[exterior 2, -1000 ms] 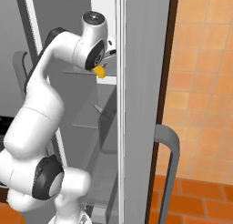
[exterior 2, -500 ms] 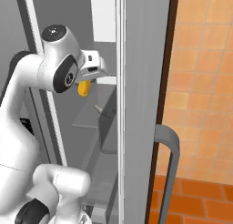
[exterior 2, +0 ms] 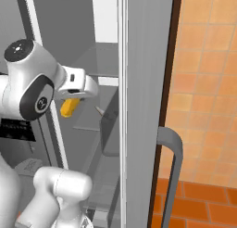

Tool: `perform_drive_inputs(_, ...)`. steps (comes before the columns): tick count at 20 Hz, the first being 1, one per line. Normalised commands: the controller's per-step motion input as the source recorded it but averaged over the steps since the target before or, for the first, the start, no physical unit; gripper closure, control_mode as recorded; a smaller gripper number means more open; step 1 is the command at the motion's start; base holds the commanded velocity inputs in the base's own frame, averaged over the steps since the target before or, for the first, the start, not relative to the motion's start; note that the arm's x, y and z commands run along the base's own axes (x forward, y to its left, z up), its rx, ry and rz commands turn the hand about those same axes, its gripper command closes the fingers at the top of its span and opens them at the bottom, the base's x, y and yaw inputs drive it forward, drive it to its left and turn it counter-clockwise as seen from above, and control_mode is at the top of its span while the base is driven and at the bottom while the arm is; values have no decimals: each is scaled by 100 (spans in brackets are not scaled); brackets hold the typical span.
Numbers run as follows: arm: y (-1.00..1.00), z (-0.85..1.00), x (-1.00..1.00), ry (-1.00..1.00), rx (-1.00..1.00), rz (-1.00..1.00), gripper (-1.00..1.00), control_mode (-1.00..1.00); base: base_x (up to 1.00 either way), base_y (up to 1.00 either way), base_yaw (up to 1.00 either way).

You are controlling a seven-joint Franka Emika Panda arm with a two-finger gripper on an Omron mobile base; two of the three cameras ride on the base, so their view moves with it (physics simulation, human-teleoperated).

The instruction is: Place one corn and one fish in each tupperware on the nearby counter, to pack two identical lunches.

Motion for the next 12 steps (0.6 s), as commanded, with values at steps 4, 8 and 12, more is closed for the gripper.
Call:
perform_drive_inputs(4, 5, 0, -98, 0, 14, -5, 100, -100, 0, 0, 0)
perform_drive_inputs(8, 23, 0, -77, 0, 6, -7, 100, -100, 0, 0, 0)
perform_drive_inputs(12, 8, 0, -16, 0, 0, -1, 100, 100, -56, 51, -4)
